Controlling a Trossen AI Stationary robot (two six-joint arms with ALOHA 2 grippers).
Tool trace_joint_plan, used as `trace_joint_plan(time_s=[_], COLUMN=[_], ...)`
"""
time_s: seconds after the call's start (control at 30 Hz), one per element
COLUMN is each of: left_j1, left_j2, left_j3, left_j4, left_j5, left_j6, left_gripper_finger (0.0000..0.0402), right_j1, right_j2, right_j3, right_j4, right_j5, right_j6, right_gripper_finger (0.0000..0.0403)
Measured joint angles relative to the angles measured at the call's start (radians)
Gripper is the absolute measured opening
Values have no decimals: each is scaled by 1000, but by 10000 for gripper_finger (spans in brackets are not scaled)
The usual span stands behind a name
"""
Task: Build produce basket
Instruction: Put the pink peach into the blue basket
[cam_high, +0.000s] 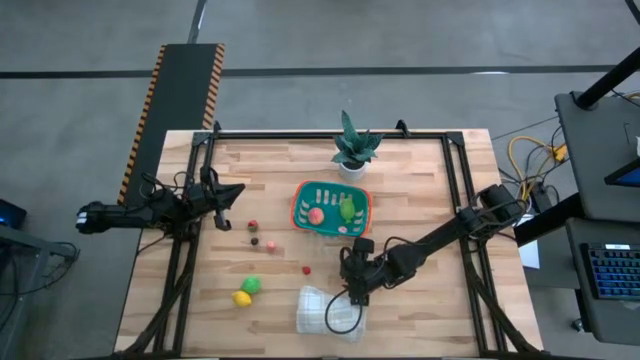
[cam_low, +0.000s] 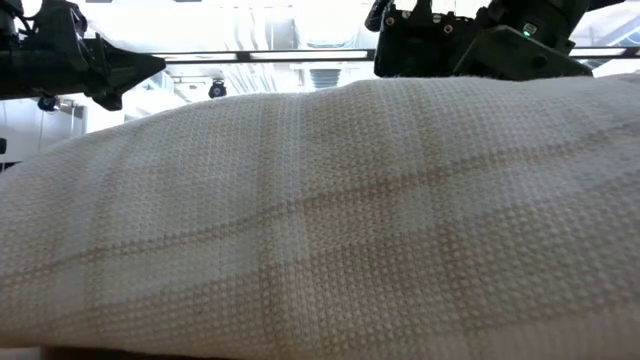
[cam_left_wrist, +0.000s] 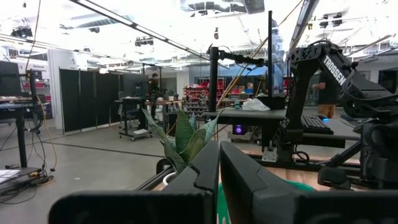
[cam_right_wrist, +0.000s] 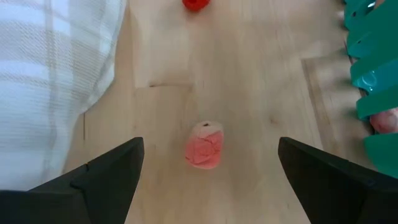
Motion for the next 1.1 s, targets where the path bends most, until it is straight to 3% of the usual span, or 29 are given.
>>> trace_joint_plan(time_s=[0.73,1.1], left_j1=[0,-1], left_j2=[0,1], left_j3=[0,0], left_j4=[0,-1], left_j5=[0,0], left_j6=[0,0], left_gripper_finger=[0,0], right_j1=[-7,-9], right_j2=[0,86], right_j3=[-13,5], right_j4=[32,68], right_j5=[-26,-27], right_j6=[26,18], right_gripper_finger=[324,318])
